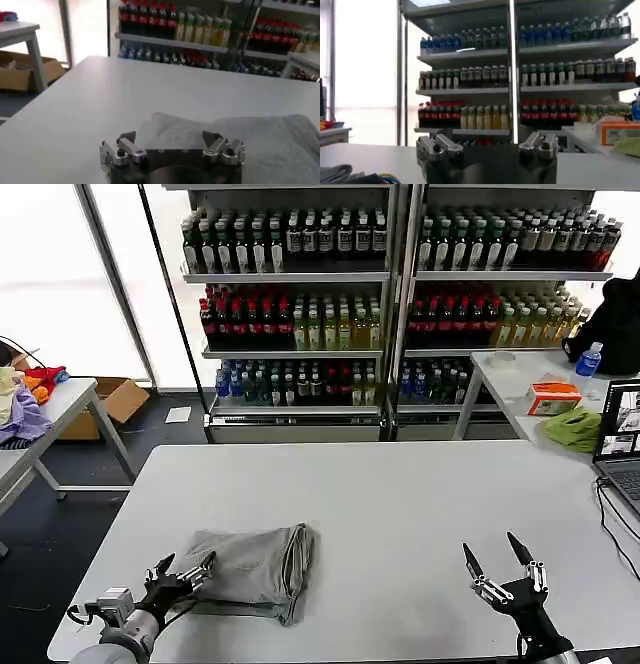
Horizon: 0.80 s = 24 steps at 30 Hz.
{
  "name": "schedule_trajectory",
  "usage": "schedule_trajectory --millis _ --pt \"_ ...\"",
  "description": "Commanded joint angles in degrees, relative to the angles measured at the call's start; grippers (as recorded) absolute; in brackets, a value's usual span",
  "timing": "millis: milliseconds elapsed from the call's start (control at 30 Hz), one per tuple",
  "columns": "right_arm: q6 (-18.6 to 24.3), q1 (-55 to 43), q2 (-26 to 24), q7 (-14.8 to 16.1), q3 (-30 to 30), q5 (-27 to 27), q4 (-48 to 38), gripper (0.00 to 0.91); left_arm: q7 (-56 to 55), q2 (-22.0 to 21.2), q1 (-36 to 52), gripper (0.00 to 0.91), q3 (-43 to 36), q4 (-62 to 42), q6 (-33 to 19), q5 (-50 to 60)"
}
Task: Fold and organize the clothes.
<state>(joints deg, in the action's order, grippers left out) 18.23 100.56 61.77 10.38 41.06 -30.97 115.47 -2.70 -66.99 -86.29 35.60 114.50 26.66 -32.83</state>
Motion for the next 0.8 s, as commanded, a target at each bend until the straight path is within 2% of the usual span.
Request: schedule_trajectory --millis 33,100,133,400,533,667,800 --pt "0.1 -0.2 0.0 0.0 -0.1 -0.1 0.1 0.907 0.8 -0.9 0.6 0.181 -1.8 -4.1 0.3 0.0" --pt "0.1 -0.4 0.1 0.0 -0.2 -0.2 0.1 0.907 0.6 -1.1 0.3 0.04 -1.9 -3.6 0.3 0.0" --pt "0.1 -0.4 0.1 0.0 -0.2 -0.2 0.1 0.907 0.3 -1.4 0.1 0.03 -2.0 -3.2 0.0 -0.1" --pt "0.3 -0.4 0.2 0.1 -0.5 -0.3 -0.4 0.907 -4.3 -4.1 0.7 0.03 -3.6 0.4 -1.3 -4.5" --pt "0.5 -0.4 0.1 0.1 -0.4 -0.4 -0.5 0.907 -5.2 -4.8 0.5 0.03 -1.9 1.7 -2.0 -6.2" --pt "0.4 -2.0 -0.4 0.0 -0.6 -0.7 -1.0 0.907 -5.5 -3.2 -0.8 0.03 3.6 3.0 -3.3 -8.0" --pt "0.2 -2.9 -0.6 0.0 -0.9 -1.2 -1.1 0.907 -5.1 1.1 -2.9 0.03 14.3 3.9 -3.0 -13.8"
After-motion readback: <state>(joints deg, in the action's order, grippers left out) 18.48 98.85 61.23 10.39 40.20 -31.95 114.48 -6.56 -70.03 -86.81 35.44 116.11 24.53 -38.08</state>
